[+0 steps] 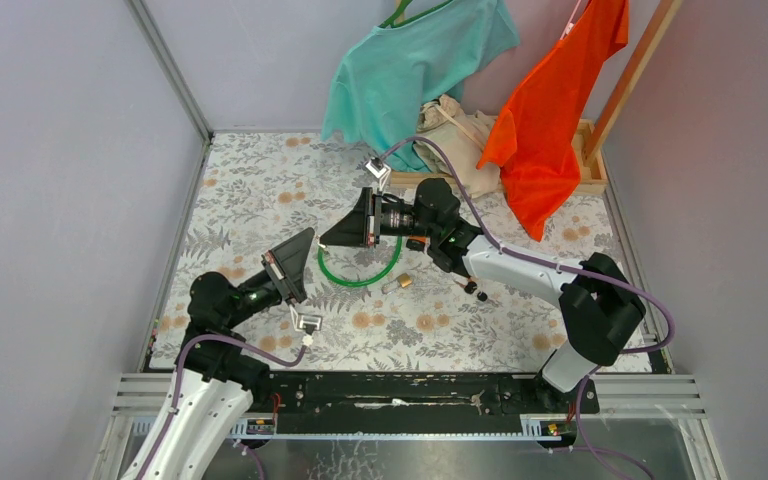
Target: Unlock with the key
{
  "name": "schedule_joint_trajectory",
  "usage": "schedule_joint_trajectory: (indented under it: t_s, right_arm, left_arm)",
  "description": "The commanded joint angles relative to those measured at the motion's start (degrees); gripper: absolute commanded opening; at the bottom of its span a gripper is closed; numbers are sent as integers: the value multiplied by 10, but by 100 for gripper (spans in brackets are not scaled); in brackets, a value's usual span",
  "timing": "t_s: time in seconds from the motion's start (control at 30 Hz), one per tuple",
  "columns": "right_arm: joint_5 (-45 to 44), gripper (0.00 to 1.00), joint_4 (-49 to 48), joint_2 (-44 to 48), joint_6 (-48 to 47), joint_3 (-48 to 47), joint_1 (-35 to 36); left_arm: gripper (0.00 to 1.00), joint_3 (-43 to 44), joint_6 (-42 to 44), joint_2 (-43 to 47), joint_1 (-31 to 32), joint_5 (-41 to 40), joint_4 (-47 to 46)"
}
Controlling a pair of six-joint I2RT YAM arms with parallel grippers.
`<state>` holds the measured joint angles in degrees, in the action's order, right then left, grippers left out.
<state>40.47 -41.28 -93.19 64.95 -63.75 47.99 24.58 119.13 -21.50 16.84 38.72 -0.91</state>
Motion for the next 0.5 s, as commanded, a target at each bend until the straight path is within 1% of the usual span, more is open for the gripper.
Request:
schedule_joint_trajectory:
  t_s: [0.0, 0.07, 0.1, 0.13, 0.17, 0.2, 0.23, 0.27, 0.33, 0.4, 0.47]
  right_arm:
    - [12, 0, -55, 12, 23, -3, 5]
    - [15, 0, -52, 17, 24, -1, 4]
    - [17, 0, -44, 21, 21, -1, 2]
    - [19, 0, -33, 23, 17, -3, -2]
    - [25, 0, -17, 26, 8, -6, -6]
    - [33, 0, 5, 30, -4, -11, -13]
    - [39, 0, 35, 35, -22, -16, -20]
    - [47, 0, 80, 41, -45, -23, -27]
    - [54, 0, 179, 56, -115, -43, -43]
    - [36, 0, 305, 76, -211, -70, -55]
    - [10, 0, 406, 94, -296, -91, -64]
  left_arm:
    - [0, -9, 62, -5, 0, -28, -32]
    - [2, -9, 58, -7, 0, -40, -32]
    - [12, -9, 52, -7, 0, -47, -30]
    - [36, -7, 45, -9, 0, -57, -21]
    - [64, -1, 42, -11, 0, -72, -3]
    - [87, 5, 38, -14, 0, -90, 19]
    - [98, 9, 23, -15, 0, -106, 36]
    - [100, 15, -10, -16, 0, -118, 51]
    - [100, 44, -102, -23, 1, -141, 100]
    - [100, 97, -237, -53, 0, -171, 173]
    - [100, 174, -396, -113, 0, -198, 258]
